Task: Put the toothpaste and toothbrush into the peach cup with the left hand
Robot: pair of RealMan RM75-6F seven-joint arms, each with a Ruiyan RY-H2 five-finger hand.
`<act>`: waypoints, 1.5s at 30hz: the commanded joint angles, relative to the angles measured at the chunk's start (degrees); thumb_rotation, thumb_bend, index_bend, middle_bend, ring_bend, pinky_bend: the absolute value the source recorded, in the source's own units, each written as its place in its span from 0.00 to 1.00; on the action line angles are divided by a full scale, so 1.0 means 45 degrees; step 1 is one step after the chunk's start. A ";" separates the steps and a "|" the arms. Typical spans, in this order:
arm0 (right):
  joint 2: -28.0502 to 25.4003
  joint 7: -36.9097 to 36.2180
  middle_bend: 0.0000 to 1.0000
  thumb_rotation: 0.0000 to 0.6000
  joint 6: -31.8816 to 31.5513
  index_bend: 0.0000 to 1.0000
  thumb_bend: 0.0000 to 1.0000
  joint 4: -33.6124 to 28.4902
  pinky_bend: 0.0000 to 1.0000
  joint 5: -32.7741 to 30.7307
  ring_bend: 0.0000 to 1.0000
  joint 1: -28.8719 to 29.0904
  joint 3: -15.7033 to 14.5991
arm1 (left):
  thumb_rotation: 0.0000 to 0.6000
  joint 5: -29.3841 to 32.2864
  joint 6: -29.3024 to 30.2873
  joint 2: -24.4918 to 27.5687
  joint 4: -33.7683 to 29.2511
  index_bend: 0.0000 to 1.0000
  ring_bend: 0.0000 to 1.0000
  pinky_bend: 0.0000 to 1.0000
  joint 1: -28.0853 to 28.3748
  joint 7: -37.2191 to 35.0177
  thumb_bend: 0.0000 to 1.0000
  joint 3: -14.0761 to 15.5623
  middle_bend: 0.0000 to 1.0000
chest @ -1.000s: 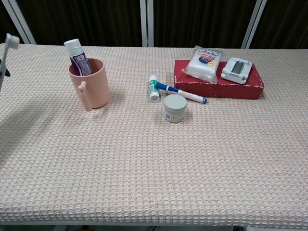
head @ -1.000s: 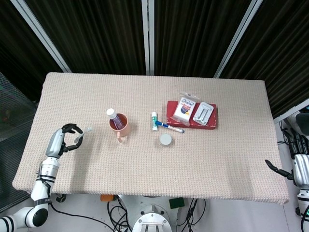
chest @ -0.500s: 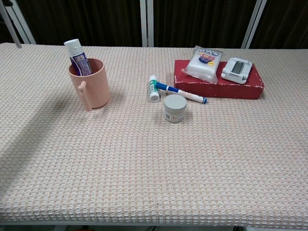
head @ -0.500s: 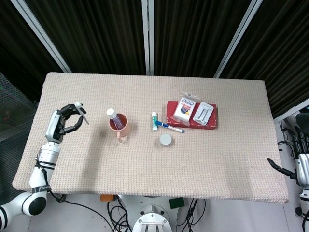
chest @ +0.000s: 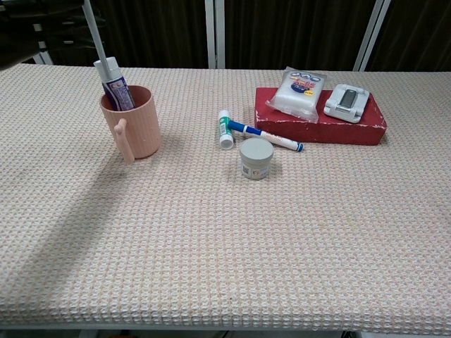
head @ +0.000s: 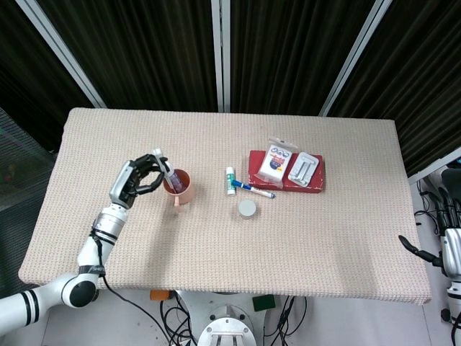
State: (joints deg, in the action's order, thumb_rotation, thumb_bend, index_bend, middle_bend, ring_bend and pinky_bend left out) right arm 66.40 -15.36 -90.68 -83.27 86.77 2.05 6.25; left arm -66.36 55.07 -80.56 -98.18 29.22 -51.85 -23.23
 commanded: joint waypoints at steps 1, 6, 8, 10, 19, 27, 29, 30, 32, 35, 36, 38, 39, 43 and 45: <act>0.0013 -0.0020 0.00 0.83 0.0029 0.00 0.35 0.0054 0.00 -0.0010 0.00 0.0010 -0.0004 | 1.00 0.0120 -0.0018 -0.0355 0.0210 0.62 0.25 0.36 0.0198 -0.0019 0.38 -0.0072 0.49; 0.0044 0.0011 0.00 0.83 0.0069 0.00 0.35 0.0083 0.00 -0.0014 0.00 0.0038 -0.0005 | 1.00 0.0262 0.0029 -0.0885 0.0797 0.62 0.25 0.31 0.0530 0.0316 0.38 -0.0185 0.49; 0.0062 0.0028 0.00 0.83 0.0075 0.00 0.35 0.0095 0.00 -0.0030 0.00 0.0043 0.0002 | 1.00 0.0335 0.0072 -0.1111 0.1094 0.62 0.25 0.30 0.0648 0.0581 0.38 -0.0173 0.49; 0.0069 0.0014 0.00 0.83 0.0086 0.00 0.35 0.0114 0.00 -0.0048 0.00 0.0041 0.0002 | 1.00 0.0387 0.0113 -0.1254 0.1306 0.62 0.25 0.30 0.0710 0.0795 0.38 -0.0144 0.49; 0.0120 -0.0031 0.00 0.83 0.0189 0.00 0.35 0.0210 0.00 -0.0106 0.00 0.0072 -0.0003 | 1.00 0.0052 0.0731 -0.1843 0.1990 0.62 0.25 0.30 0.0836 0.1782 0.38 0.0053 0.49; 0.0130 -0.0030 0.00 0.83 0.0245 0.00 0.35 0.0243 0.00 -0.0137 0.00 0.0075 -0.0021 | 1.00 0.0014 0.0783 -0.1914 0.2245 0.62 0.25 0.24 0.0867 0.1891 0.38 0.0024 0.49; 0.0142 -0.0027 0.00 0.83 0.0282 0.00 0.35 0.0254 0.00 -0.0155 0.00 0.0080 -0.0030 | 1.00 0.0076 0.0692 -0.1924 0.2282 0.62 0.25 0.22 0.0867 0.1824 0.38 0.0031 0.49; 0.0149 -0.0020 0.00 0.83 0.0296 0.00 0.35 0.0257 0.00 -0.0159 0.00 0.0083 -0.0035 | 1.00 0.0089 0.0663 -0.1955 0.2331 0.62 0.25 0.22 0.0873 0.1818 0.38 0.0044 0.49; 0.0157 -0.0007 0.00 0.83 0.0296 0.00 0.35 0.0262 0.00 -0.0154 0.00 0.0084 -0.0038 | 1.00 0.0109 0.0613 -0.2003 0.2392 0.62 0.25 0.21 0.0887 0.1782 0.38 0.0053 0.49; 0.0157 -0.0002 0.00 0.83 0.0287 0.00 0.35 0.0265 0.00 -0.0152 0.00 0.0079 -0.0041 | 1.00 0.0135 0.0578 -0.2083 0.2547 0.62 0.25 0.19 0.0920 0.1763 0.38 0.0029 0.49; 0.0150 -0.0011 0.00 0.83 0.0284 0.00 0.35 0.0265 0.00 -0.0153 0.00 0.0077 -0.0039 | 1.00 0.0151 0.0587 -0.2127 0.2634 0.62 0.25 0.18 0.0936 0.1796 0.38 0.0019 0.49; 0.0143 -0.0024 0.00 0.83 0.0289 0.00 0.35 0.0270 0.00 -0.0160 0.00 0.0076 -0.0038 | 1.00 0.0185 0.0543 -0.2156 0.2711 0.62 0.25 0.17 0.0947 0.1762 0.38 0.0004 0.49; 0.0140 -0.0030 0.00 0.83 0.0300 0.00 0.35 0.0273 0.00 -0.0164 0.00 0.0077 -0.0040 | 1.00 0.0199 0.0508 -0.2158 0.2739 0.62 0.25 0.16 0.0949 0.1734 0.38 -0.0001 0.49; 0.0140 -0.0031 0.00 0.83 0.0337 0.00 0.35 0.0284 0.00 -0.0171 0.00 0.0090 -0.0045 | 1.00 0.0268 0.0474 -0.2218 0.2942 0.62 0.25 0.14 0.0938 0.1756 0.38 0.0002 0.49; 0.0143 -0.0022 0.00 0.83 0.0342 0.00 0.35 0.0284 0.00 -0.0166 0.00 0.0098 -0.0044 | 1.00 0.0296 0.0446 -0.2249 0.3018 0.63 0.25 0.13 0.0944 0.1754 0.38 -0.0004 0.49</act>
State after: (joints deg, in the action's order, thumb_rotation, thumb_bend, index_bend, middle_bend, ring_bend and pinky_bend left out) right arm 67.04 -15.44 -89.14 -82.00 86.03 2.49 6.05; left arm -65.07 57.11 -90.63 -84.64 33.46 -43.96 -23.24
